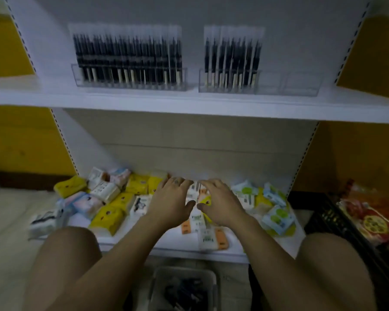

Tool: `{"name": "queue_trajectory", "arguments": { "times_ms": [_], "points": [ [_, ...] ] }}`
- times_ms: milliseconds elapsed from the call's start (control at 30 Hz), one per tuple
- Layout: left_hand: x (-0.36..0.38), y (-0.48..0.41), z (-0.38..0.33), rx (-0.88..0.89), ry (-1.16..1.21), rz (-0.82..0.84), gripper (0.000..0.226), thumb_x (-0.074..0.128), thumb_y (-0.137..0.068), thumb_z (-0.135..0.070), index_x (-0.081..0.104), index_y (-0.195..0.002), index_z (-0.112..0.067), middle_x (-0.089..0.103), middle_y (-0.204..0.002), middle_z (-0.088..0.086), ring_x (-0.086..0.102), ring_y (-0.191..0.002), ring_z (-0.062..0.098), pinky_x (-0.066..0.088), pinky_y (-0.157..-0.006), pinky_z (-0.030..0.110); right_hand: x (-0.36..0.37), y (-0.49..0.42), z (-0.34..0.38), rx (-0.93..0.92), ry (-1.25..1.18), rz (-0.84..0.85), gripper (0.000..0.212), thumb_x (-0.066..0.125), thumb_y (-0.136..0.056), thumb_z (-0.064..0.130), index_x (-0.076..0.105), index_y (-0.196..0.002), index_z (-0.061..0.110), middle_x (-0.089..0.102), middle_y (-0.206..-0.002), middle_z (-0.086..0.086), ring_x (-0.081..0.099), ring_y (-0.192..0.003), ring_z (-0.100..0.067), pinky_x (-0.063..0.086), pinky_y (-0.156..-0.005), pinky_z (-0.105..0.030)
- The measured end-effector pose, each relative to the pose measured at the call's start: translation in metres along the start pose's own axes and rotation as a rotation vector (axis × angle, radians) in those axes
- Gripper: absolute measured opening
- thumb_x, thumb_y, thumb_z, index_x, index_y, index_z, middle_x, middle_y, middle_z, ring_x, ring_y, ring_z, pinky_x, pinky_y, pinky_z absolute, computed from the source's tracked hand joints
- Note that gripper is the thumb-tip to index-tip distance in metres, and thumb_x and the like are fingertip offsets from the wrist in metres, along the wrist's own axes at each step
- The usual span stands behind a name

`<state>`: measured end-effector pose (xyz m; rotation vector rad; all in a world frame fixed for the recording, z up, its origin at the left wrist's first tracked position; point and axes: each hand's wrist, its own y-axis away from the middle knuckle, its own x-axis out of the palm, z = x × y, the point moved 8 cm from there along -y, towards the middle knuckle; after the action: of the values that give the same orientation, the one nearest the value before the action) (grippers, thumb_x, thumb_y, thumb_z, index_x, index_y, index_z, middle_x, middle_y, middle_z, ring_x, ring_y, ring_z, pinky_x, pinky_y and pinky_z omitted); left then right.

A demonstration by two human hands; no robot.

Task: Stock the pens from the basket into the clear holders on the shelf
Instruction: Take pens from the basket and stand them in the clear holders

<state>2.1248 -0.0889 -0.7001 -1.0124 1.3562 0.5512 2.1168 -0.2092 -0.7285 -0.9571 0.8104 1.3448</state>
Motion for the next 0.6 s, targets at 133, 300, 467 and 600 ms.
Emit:
{"name": "queue_trajectory", "arguments": {
  "times_ms": [133, 300, 467, 600],
  "points": [
    [0.06, 0.001, 0.018, -0.053, 0.037, 0.108, 0.057, 0.052, -0.091, -0.046, 0.038, -0.142, -0.025, 0.046, -0.143, 0.0, 0.039, -0.133, 0.021, 0.024, -0.112, 0.035, 0.059, -0.008, -0.026, 0.058, 0.005, 0.132, 0.07, 0.061, -0.092, 0.038, 0.027, -0.151, 0.025, 0.025, -0.155, -0.003, 0.027, -0.14, -0.026, 0.031, -0.111, -0.038],
    [0.132, 0.017, 0.034, -0.109, 0.145, 0.27, 0.058, 0.053, -0.093, -0.042, 0.037, -0.143, -0.02, 0.047, -0.14, 0.005, 0.04, -0.13, 0.026, 0.029, -0.108, 0.038, 0.124, -0.007, -0.055, 0.123, -0.008, 0.29, 0.07, 0.06, -0.093, 0.037, 0.025, -0.152, 0.022, 0.023, -0.155, -0.005, 0.028, -0.14, -0.028, 0.032, -0.11, -0.042],
    [0.199, 0.038, 0.036, -0.192, 0.241, 0.424, 0.058, 0.055, -0.091, -0.042, 0.039, -0.142, -0.019, 0.047, -0.141, 0.006, 0.043, -0.127, 0.027, 0.033, -0.106, 0.039, 0.179, 0.007, -0.075, 0.191, -0.061, 0.374, 0.066, 0.064, -0.09, 0.031, 0.034, -0.148, 0.02, 0.035, -0.149, -0.008, 0.036, -0.135, -0.03, 0.036, -0.107, -0.042],
    [0.24, 0.056, 0.034, -0.266, 0.346, 0.545, 0.05, 0.058, -0.089, -0.04, 0.048, -0.133, -0.017, 0.054, -0.132, 0.008, 0.05, -0.12, 0.028, 0.041, -0.101, 0.04, 0.224, 0.018, -0.09, 0.299, -0.176, 0.46, 0.058, 0.064, -0.09, 0.028, 0.042, -0.143, 0.018, 0.043, -0.143, -0.007, 0.043, -0.131, -0.029, 0.04, -0.107, -0.041]
  ]
}}
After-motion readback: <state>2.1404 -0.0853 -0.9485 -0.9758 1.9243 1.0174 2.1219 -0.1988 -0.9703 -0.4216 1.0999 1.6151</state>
